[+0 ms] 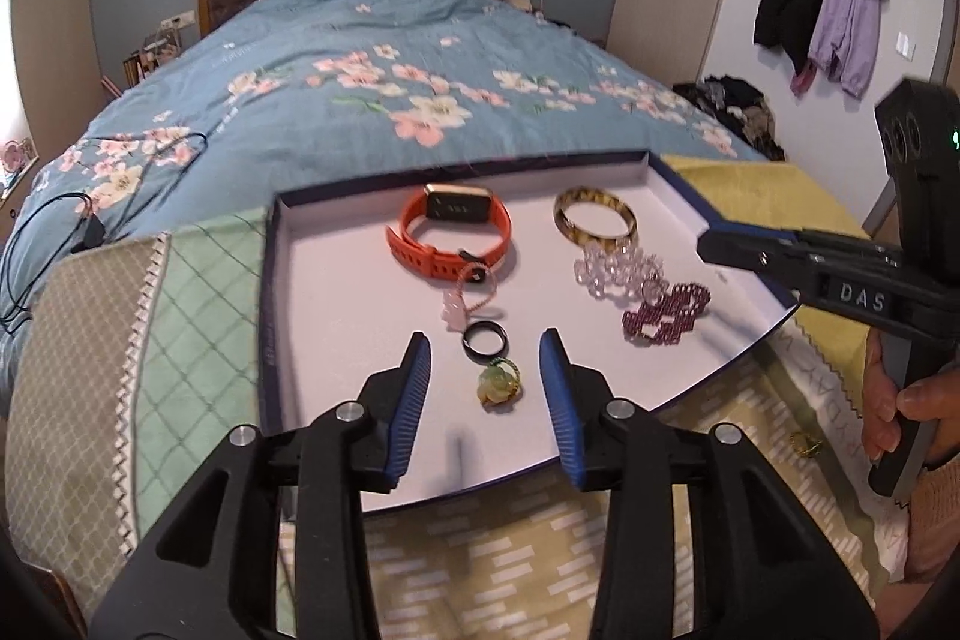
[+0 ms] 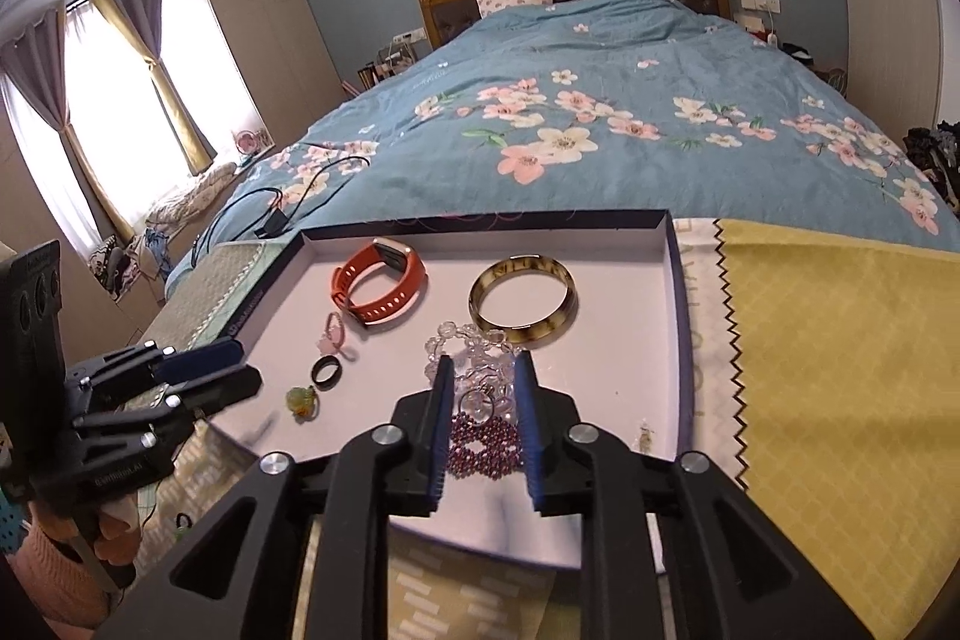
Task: Organize jewelry
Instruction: 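Open both tools, withdraw, and move toward the cord ring and gold ring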
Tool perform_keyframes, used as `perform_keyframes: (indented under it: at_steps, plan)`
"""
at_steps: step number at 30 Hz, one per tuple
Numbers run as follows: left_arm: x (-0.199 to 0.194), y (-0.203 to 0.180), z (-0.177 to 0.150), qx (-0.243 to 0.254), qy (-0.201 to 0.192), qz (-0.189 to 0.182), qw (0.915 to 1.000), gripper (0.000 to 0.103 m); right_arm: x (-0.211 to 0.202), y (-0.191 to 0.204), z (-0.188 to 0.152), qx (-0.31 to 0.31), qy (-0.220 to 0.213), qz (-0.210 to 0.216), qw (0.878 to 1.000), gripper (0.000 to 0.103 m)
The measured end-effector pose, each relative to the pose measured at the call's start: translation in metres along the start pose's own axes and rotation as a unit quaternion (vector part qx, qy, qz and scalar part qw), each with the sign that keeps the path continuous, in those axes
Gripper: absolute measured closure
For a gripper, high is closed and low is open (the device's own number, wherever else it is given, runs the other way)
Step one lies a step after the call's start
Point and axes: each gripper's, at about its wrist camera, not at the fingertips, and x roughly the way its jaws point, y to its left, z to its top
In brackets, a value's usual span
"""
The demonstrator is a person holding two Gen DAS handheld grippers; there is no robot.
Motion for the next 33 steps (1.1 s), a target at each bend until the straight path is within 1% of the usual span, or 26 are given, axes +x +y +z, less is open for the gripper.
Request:
perform_keyframes:
  at_steps: [1,5,7,9,12,15,16,18,22,27,33]
  plan:
    - [-0.008,0.002,0.0,-0.001,-0.008,0.0,1.0,0.062,-0.004,0.001,-0.001,-0.001,-0.004,0.0,1.0,0.077]
    - [-0.033,0.007,-0.004,0.001,-0.027,0.006,0.9996,0.062,-0.019,0.002,-0.004,-0.006,-0.015,0.002,1.0,0.074]
    - [-0.045,0.01,-0.01,0.001,-0.031,0.004,0.9995,0.062,-0.028,0.002,-0.008,-0.008,-0.019,0.005,1.0,0.069]
    - [-0.055,0.013,-0.018,0.002,-0.031,0.003,0.9995,0.062,-0.034,0.004,-0.012,-0.012,-0.021,0.005,1.0,0.064]
    - [-0.065,0.016,-0.032,0.003,-0.029,0.001,0.9996,0.061,-0.042,0.004,-0.022,-0.017,-0.018,0.003,1.0,0.063]
    - [-0.072,0.017,-0.048,0.006,-0.017,-0.003,0.9998,0.061,-0.05,0.004,-0.036,-0.023,-0.015,-0.007,1.0,0.06]
    - [-0.073,0.017,-0.054,0.008,-0.012,-0.002,0.9999,0.06,-0.052,0.004,-0.04,-0.024,-0.012,-0.007,1.0,0.057]
    - [-0.075,0.017,-0.064,0.012,-0.004,-0.001,0.9999,0.06,-0.058,0.002,-0.051,-0.026,-0.008,-0.016,1.0,0.055]
    - [-0.079,0.013,-0.082,0.017,0.007,-0.006,0.9998,0.059,-0.064,-0.001,-0.071,-0.026,0.011,-0.025,0.999,0.055]
    - [-0.082,0.004,-0.095,0.029,0.019,-0.014,0.9993,0.055,-0.064,0.001,-0.095,-0.029,0.041,-0.023,0.998,0.055]
    - [-0.081,-0.004,-0.107,0.034,0.036,-0.021,0.9985,0.055,-0.062,0.006,-0.11,-0.02,0.052,-0.019,0.998,0.056]
